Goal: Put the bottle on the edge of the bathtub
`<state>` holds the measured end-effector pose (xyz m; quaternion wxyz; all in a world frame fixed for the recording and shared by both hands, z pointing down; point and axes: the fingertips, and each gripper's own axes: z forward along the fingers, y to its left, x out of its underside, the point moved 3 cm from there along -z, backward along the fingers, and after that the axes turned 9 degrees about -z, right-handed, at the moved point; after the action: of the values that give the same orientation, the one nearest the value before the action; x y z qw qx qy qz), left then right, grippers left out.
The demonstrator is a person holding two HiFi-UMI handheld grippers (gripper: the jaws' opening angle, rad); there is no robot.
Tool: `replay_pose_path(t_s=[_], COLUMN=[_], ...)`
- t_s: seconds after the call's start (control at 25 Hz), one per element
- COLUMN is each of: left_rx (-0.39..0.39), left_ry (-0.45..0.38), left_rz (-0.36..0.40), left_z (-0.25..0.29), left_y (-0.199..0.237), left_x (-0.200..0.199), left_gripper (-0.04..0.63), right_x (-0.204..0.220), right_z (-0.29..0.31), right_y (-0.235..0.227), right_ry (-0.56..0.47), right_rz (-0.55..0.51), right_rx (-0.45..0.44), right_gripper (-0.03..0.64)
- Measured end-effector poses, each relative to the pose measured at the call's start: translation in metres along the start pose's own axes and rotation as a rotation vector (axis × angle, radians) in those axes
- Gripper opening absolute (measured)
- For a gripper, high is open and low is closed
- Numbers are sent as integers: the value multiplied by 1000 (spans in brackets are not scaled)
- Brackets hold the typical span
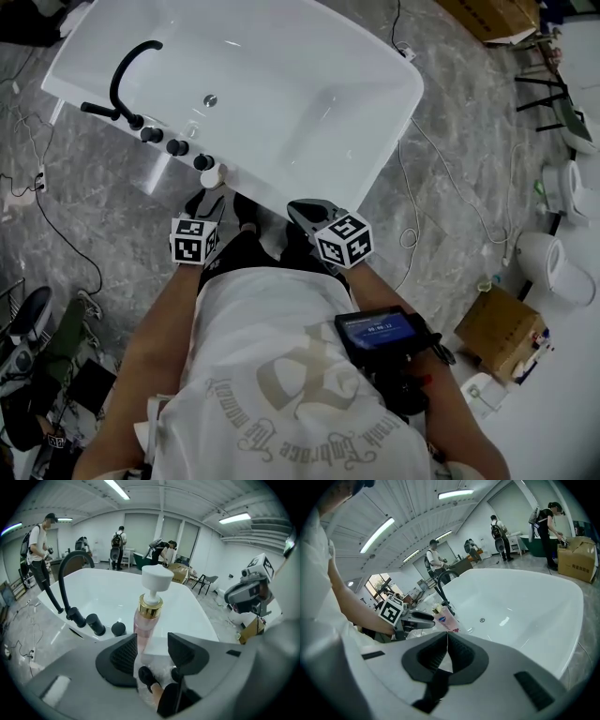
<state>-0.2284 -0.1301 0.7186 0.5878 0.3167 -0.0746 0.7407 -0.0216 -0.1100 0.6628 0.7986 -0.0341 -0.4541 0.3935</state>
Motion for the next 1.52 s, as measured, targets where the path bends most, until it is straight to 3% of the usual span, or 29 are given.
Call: replay_pose_path(t_s=[0.2, 0.4, 0.64, 1.08, 1.52], left_rx=[-10, 0, 32, 25, -1], left_ry=[-23, -60, -130, -278, -404], left_rz=[-56, -101, -135, -190, -204], left_z=[-13, -37, -59, -105, -157], left_y=[3, -31, -48, -93, -135], left_x=[4, 5, -5, -19, -36], left_gripper=[151, 66, 20, 6, 6], right_x=[-7, -11, -24, -29, -70], right_z=[5, -21, -18, -30, -75], right_y=[0, 1, 2, 15, 30], right_ry=[-20, -47, -59, -66, -226], right_rz=[-6, 2, -45, -168, -266], right_rx=[-18, -36, -82, -178, -244], right_gripper=[6, 6, 6, 6, 6])
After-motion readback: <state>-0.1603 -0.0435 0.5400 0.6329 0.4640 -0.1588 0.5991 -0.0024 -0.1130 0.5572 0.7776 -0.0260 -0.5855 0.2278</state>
